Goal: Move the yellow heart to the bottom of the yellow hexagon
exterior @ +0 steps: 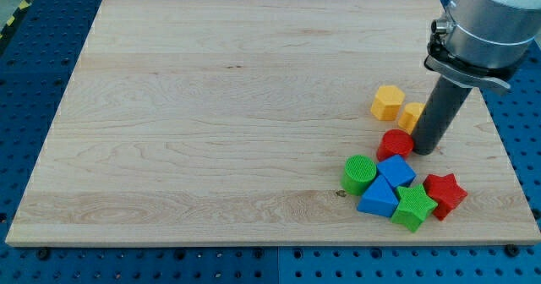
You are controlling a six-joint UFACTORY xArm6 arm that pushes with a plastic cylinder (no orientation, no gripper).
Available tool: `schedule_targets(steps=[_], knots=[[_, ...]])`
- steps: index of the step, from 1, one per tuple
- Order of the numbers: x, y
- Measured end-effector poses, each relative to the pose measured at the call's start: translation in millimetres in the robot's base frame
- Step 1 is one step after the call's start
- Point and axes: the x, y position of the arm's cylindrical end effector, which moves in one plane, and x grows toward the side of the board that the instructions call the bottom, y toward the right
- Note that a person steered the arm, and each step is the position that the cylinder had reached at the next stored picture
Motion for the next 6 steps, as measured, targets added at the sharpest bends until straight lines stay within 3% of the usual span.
schedule_targets(steps=[1,2,6], knots=[[4.9,23.5],[-29.3,30.4],[-33.0,-0.4]])
